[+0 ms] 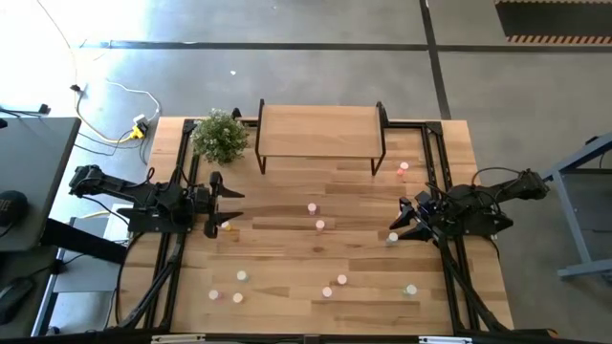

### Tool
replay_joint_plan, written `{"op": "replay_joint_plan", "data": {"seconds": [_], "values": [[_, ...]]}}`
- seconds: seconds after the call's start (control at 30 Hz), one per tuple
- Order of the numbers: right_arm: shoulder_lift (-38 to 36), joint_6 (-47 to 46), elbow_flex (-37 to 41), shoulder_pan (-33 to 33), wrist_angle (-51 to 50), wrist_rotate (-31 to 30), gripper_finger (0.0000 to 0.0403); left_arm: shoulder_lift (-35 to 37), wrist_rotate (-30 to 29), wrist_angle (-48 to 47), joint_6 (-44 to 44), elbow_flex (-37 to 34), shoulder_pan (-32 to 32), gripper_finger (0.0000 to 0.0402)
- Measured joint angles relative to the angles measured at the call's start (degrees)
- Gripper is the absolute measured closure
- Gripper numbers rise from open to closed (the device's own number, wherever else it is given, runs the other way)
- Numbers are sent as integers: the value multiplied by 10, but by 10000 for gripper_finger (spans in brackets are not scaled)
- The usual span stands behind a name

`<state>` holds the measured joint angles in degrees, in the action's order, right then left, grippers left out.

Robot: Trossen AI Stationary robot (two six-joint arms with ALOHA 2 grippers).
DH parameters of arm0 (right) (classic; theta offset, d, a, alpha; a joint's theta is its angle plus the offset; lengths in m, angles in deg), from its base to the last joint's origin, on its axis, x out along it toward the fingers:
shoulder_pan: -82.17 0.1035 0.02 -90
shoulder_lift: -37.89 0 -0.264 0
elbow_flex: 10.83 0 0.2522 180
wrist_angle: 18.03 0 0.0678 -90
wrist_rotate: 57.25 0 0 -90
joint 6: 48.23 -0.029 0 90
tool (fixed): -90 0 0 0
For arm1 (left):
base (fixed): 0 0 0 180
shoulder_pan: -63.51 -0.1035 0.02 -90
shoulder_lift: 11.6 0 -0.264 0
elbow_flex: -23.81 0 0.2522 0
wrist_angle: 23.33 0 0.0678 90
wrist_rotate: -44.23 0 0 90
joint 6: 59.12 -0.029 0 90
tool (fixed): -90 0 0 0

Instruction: Pick and place medicine bottles onto shelf by color

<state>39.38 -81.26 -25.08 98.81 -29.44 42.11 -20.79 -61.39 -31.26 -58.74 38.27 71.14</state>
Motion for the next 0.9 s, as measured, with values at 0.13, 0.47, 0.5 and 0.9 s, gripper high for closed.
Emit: {"op": "replay_joint_plan", "data": {"seconds": [0.13,0.47,0.5,0.9], "values": [[0,0,0,0,0,0,210,0,0,0,0,0,0,167],[0,0,0,0,0,0,210,0,0,0,0,0,0,167],[0,0,0,0,0,0,210,0,0,0,0,0,0,167],[0,0,0,0,0,0,210,0,-2,6,0,0,0,167]]}}
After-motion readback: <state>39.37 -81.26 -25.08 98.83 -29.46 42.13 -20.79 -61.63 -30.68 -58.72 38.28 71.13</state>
